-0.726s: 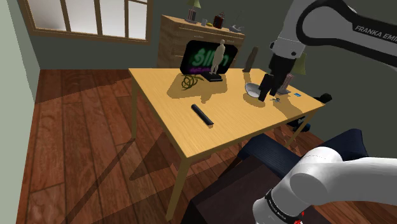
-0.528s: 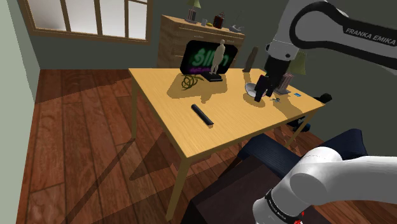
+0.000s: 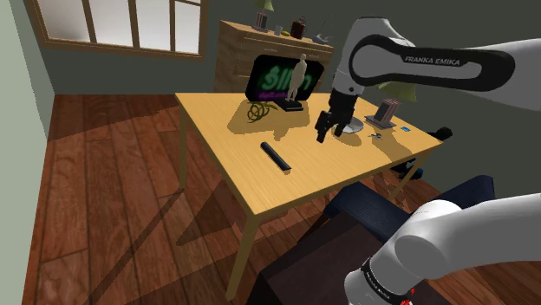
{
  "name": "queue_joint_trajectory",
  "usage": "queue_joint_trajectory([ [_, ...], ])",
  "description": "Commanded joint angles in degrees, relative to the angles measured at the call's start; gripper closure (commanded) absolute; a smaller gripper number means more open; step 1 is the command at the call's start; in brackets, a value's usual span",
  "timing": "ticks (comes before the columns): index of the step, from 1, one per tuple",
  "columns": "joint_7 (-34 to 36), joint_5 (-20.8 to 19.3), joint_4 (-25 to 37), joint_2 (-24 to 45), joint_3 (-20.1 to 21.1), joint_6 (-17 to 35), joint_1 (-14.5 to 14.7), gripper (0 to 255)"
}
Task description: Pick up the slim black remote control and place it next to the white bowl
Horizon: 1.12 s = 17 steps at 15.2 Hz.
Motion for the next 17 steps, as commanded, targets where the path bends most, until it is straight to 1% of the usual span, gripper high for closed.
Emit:
queue_joint_trajectory([
  [1, 1.5, 0.2, -0.1, 3.6, 0.5, 4.1, 0.0, 0],
  [5, 3.8, 0.1, 1.6, 11.5, 1.0, 10.8, -0.2, 0],
  [9, 6.0, -0.2, 4.6, 19.8, 1.3, 16.6, -0.4, 0],
  [13, 8.1, -0.7, 8.8, 28.3, 1.4, 21.4, -0.6, 0],
  [17, 10.1, -1.2, 14.3, 37.0, 1.4, 25.1, -0.6, 0],
])
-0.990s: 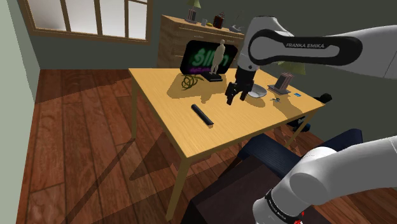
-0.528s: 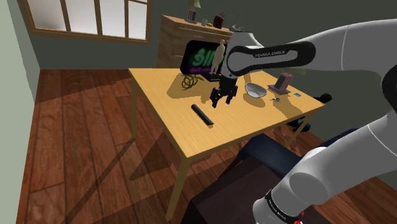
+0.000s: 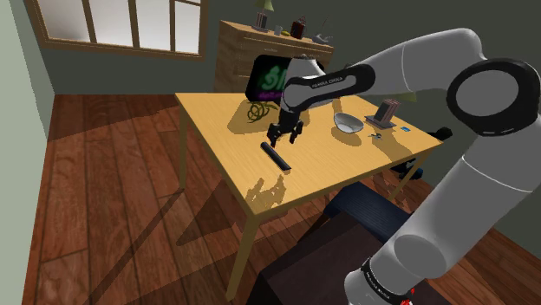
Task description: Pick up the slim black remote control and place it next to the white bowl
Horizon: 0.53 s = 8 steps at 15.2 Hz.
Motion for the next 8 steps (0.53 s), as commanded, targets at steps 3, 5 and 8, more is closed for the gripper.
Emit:
queue_joint_trajectory([
  [3, 1.9, -0.5, 6.0, 8.4, -0.2, 3.0, 0.0, 0],
  [5, 1.9, -0.6, 5.4, 9.2, -0.3, 4.4, -0.1, 0],
  [8, 2.0, -0.7, 4.6, 10.5, -0.4, 6.4, -0.1, 0],
])
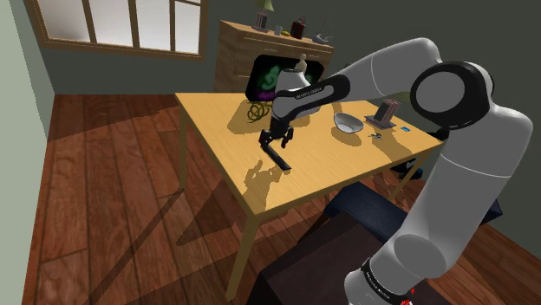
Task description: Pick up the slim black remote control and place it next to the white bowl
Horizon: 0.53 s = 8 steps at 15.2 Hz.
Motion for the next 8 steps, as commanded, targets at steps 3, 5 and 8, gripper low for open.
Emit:
queue_joint_trajectory([
  [3, 0.1, -0.2, -0.8, 1.6, -0.1, 2.4, -0.1, 0],
  [5, 0.1, -0.2, -0.7, 1.7, -0.1, 2.4, -0.1, 0],
  [8, 0.1, -0.2, -0.7, 1.7, -0.1, 2.4, -0.1, 0],
])
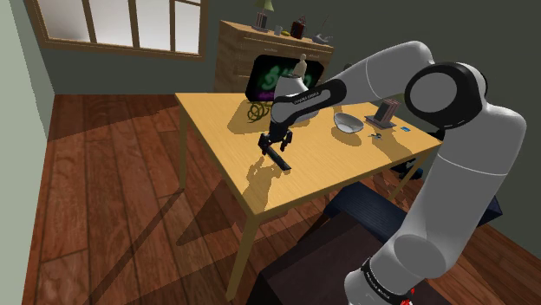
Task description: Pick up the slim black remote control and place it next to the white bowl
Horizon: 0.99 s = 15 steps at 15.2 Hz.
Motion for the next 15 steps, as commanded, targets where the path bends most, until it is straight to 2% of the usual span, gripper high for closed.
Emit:
queue_joint_trajectory([
  [1, 0.0, 0.0, 0.0, 0.0, 0.0, 0.0, 0.0, 0],
  [2, 0.0, 0.0, 0.0, 0.0, 0.0, 0.0, 0.0, 0],
  [3, 0.0, 0.0, 0.0, 0.0, 0.0, 0.0, 0.0, 255],
  [12, 0.0, 0.0, 0.0, 0.0, 0.0, 0.0, 0.0, 255],
  [15, -0.2, 0.2, 0.7, -1.4, 0.1, -2.0, 0.0, 255],
])
